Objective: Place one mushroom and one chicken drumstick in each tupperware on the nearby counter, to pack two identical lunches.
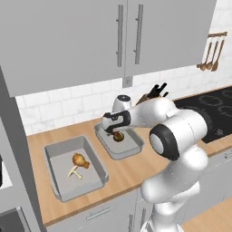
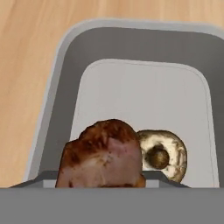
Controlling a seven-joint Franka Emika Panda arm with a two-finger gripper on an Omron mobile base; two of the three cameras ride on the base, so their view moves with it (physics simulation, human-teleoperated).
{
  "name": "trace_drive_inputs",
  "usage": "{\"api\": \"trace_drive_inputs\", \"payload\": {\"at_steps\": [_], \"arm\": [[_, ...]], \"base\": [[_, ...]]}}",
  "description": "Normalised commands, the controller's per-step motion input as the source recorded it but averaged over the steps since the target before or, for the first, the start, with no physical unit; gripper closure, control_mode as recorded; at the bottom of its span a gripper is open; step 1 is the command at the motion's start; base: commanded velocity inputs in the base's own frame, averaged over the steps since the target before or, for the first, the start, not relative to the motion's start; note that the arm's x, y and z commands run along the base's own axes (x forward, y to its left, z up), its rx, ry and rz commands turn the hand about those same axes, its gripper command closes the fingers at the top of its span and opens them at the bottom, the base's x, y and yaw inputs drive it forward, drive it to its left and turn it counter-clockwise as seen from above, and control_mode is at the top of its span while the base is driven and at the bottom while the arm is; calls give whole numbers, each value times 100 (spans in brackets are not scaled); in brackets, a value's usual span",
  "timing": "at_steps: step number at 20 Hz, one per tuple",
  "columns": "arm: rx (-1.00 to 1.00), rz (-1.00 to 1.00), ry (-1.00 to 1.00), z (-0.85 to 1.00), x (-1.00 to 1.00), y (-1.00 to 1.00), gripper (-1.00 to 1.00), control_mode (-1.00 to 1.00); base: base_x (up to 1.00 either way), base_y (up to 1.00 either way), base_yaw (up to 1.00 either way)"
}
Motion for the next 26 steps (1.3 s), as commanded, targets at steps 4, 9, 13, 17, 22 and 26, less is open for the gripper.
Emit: {"api": "trace_drive_inputs", "payload": {"at_steps": [4,9,13,17,22,26], "arm": [[0,-3,0,-8,32,6,-100,-100],[0,-6,0,2,-4,0,-100,-100],[2,-10,0,17,-22,0,-100,-100],[18,-8,-18,32,-100,-56,-100,-100],[31,0,-45,65,-100,-83,-100,-100],[27,0,-50,100,-100,-82,-100,-100]], "base": [[0,0,0],[0,0,0],[0,0,0],[0,0,0],[0,0,0],[0,0,0]]}}
